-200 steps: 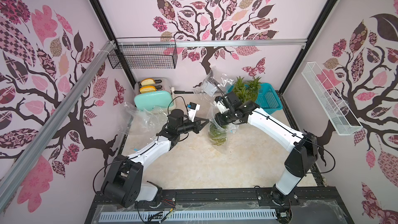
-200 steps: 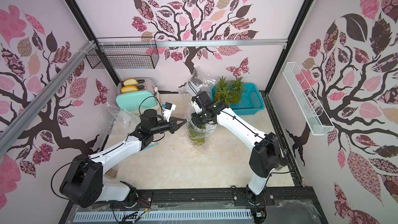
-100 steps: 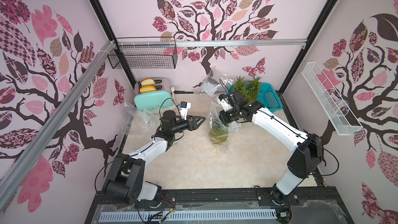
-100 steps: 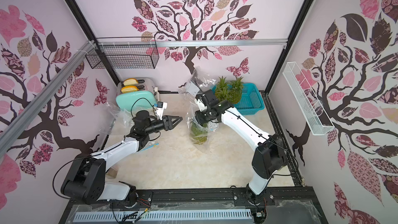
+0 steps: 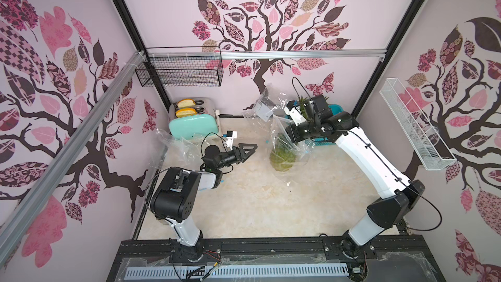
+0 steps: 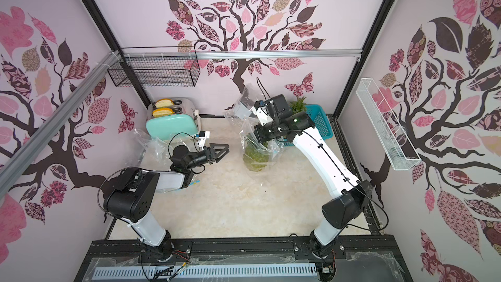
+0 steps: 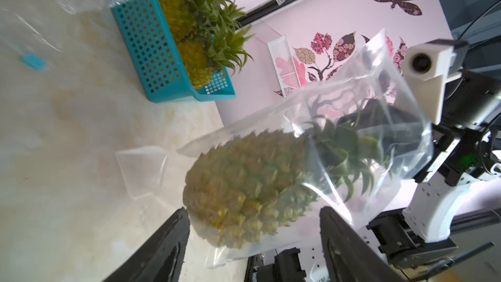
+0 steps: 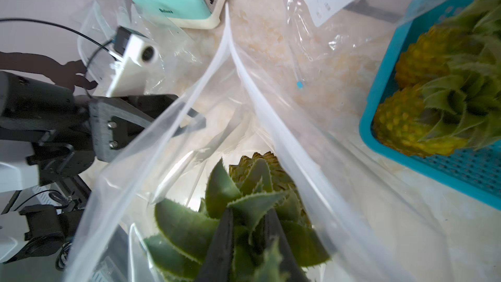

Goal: Open the zip-top bag and take out the pineapple
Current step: Pick up the pineapple from the zipper food storage bag.

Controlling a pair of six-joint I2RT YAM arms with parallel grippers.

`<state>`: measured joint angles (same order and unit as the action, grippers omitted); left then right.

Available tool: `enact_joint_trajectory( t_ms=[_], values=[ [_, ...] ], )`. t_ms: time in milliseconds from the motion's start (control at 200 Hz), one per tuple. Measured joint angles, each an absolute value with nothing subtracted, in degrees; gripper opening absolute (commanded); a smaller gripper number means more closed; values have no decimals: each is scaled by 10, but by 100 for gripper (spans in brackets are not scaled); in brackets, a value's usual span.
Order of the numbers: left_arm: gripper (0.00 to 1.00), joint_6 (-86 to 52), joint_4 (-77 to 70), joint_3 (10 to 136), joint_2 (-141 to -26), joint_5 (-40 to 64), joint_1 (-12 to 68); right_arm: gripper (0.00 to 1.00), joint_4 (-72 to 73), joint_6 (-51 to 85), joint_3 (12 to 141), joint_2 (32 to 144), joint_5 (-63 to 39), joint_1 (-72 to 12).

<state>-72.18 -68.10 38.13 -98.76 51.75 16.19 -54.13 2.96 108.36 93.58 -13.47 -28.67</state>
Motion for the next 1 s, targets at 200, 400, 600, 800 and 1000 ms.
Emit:
enact_joint_trajectory(
  t_ms=[200, 400, 600, 800, 1000],
  values=[
    [84, -767, -702, 381, -988, 519, 192, 0, -581, 15, 1187, 936, -131, -287],
    [88, -782, -708, 381, -988, 517, 192, 0, -623, 4, 1262, 936, -119, -287],
    [89, -770, -712, 384, -990, 501, 211, 0, -640, 2, 1294, 936, -118, -287],
    [89, -765, -716, 458, -1034, 486, 231, 0, -649, 6, 1320, 937, -137, -287],
    [87, -771, -721, 539, -1080, 464, 248, 0, -633, 15, 1310, 933, -154, -287]
  ],
)
